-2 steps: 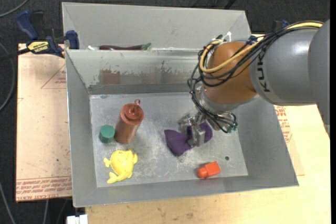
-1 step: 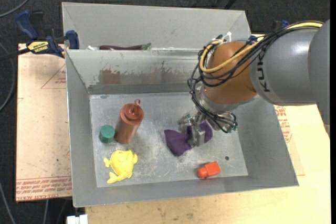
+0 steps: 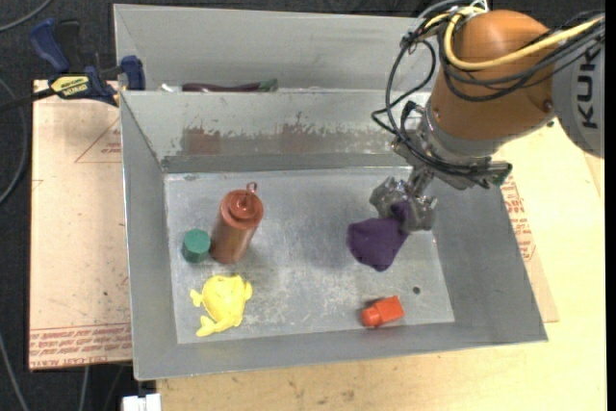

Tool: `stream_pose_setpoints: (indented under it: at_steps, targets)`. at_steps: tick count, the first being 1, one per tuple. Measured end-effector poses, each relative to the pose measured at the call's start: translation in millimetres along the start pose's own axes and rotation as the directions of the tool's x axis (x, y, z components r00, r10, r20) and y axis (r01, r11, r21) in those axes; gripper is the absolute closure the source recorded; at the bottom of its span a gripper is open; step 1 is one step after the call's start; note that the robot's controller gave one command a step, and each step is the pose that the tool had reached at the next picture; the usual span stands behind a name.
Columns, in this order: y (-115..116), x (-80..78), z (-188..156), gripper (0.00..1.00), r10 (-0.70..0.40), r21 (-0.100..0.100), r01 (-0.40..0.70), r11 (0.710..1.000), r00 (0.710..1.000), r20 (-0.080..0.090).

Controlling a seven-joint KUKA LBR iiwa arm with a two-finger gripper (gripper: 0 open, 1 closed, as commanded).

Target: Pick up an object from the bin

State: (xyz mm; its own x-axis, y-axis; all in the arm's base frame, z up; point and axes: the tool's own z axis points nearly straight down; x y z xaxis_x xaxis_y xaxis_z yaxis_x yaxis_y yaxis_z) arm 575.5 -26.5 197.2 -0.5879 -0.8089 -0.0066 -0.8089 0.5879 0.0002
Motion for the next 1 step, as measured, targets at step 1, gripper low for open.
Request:
stream_pose_setpoints:
  at_steps: [1]
  targets:
    - [-1.2,0.6,-3.8,1.0,-0.009,0.002,0.009,1.0,1.0,0.001]
